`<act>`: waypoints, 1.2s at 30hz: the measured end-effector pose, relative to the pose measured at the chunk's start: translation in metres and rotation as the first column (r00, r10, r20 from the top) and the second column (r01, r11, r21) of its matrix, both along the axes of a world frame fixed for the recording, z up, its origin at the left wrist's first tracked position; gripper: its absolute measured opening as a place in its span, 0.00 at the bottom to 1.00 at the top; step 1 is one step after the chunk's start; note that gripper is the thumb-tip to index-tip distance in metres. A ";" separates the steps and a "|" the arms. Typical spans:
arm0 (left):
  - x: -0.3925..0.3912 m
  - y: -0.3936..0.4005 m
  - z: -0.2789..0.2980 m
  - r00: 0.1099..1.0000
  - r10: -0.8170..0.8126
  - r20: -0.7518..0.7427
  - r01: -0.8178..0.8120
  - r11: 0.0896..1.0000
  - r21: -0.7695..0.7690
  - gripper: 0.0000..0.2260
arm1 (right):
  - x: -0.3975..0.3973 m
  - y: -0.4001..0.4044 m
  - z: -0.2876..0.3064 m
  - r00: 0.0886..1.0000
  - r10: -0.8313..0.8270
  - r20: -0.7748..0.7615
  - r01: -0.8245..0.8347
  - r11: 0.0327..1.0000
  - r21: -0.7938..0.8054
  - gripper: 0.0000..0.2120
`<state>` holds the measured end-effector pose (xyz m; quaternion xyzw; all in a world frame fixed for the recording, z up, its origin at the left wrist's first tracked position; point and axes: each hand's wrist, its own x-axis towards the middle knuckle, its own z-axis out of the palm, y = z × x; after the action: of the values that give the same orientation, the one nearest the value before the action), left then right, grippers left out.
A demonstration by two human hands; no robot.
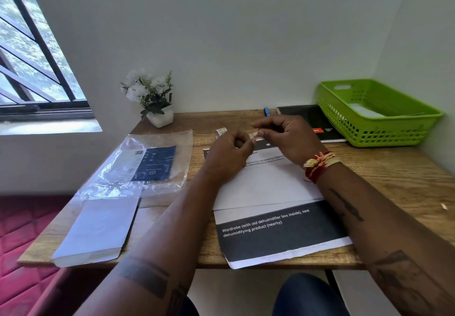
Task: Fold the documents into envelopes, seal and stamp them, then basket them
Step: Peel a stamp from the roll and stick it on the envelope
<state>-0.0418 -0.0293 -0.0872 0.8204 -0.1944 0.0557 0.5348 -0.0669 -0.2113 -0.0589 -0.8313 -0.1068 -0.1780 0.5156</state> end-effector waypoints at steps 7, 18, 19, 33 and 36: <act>-0.001 0.002 0.003 0.999 0.001 -0.047 -0.007 0.994 -0.112 0.13 | -0.002 0.015 -0.004 0.982 0.049 -0.182 0.029 0.916 0.401 0.11; -0.004 0.003 0.010 0.991 0.049 -0.125 -0.071 0.981 -0.178 0.14 | -0.003 0.014 -0.002 0.977 0.045 -0.207 0.050 0.901 0.432 0.10; -0.004 0.003 0.009 0.991 0.047 -0.128 -0.070 0.981 -0.181 0.14 | -0.003 0.015 -0.002 0.977 0.048 -0.208 0.049 0.898 0.438 0.10; -0.002 0.004 0.009 0.991 0.053 -0.121 -0.074 0.981 -0.179 0.10 | -0.003 0.017 -0.002 0.975 0.013 -0.221 0.061 0.943 0.326 0.10; -0.004 0.003 0.009 0.992 0.068 -0.109 -0.086 0.982 -0.168 0.10 | -0.002 0.016 -0.003 0.983 -0.005 -0.183 0.048 0.972 0.229 0.10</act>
<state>-0.0454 -0.0261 -0.0780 0.7797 -0.1293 0.0508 0.6105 -0.0691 -0.1952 -0.0621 -0.7793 -0.0268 -0.1201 0.6145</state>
